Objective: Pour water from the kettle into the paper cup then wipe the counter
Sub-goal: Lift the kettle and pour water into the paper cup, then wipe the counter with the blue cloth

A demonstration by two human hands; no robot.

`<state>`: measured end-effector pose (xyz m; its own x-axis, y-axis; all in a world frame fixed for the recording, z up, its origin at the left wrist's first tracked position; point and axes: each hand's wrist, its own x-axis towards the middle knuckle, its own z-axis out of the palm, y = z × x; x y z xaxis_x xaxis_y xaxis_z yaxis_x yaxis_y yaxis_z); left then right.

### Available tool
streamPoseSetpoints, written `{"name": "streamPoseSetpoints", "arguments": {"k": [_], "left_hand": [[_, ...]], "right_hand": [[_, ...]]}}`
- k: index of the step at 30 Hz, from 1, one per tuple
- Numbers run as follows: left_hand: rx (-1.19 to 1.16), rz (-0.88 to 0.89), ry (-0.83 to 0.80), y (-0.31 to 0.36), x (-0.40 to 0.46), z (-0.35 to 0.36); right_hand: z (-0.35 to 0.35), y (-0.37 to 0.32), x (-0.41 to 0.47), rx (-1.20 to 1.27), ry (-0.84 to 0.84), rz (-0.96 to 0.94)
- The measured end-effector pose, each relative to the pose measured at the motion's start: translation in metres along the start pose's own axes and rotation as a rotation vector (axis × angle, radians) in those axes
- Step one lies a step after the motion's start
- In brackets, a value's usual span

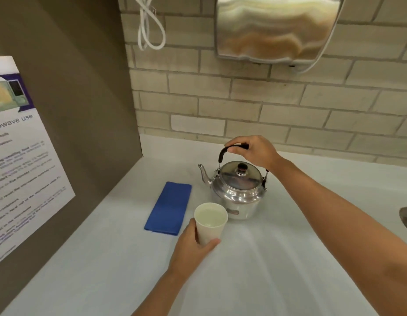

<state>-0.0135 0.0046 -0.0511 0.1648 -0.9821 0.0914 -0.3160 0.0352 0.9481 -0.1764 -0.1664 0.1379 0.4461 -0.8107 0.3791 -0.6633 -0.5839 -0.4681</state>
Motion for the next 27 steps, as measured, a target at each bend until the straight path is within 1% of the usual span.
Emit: {"name": "streamPoseSetpoints", "arguments": {"k": [8,15,18,20,21,22,24,26,27], "left_hand": [[0.000,0.013,0.000,0.002,-0.001,0.000],[-0.001,0.014,0.000,0.002,-0.002,-0.001],[0.015,0.014,-0.042,0.005,-0.001,-0.004],[0.051,0.021,-0.088,0.008,-0.002,-0.012],[0.095,0.034,-0.111,0.010,-0.004,-0.019],[0.145,0.050,-0.136,0.011,-0.006,-0.027],[0.198,0.088,-0.193,0.013,-0.010,-0.048],[0.222,0.140,-0.236,0.015,-0.011,-0.072],[0.229,0.164,-0.243,0.016,-0.009,-0.083]], "right_hand": [[0.029,0.017,0.016,0.030,-0.019,0.041],[0.033,0.021,0.022,0.045,-0.037,0.050],[0.029,0.018,0.021,0.017,-0.080,0.050],[0.022,0.013,0.018,-0.043,-0.112,0.056],[0.018,0.010,0.014,-0.091,-0.102,0.046],[0.015,0.008,0.008,-0.142,-0.058,0.030],[0.013,0.001,-0.014,-0.192,0.124,0.035],[0.020,-0.004,-0.049,-0.125,0.298,0.118],[0.027,-0.006,-0.070,-0.080,0.341,0.170]]}}
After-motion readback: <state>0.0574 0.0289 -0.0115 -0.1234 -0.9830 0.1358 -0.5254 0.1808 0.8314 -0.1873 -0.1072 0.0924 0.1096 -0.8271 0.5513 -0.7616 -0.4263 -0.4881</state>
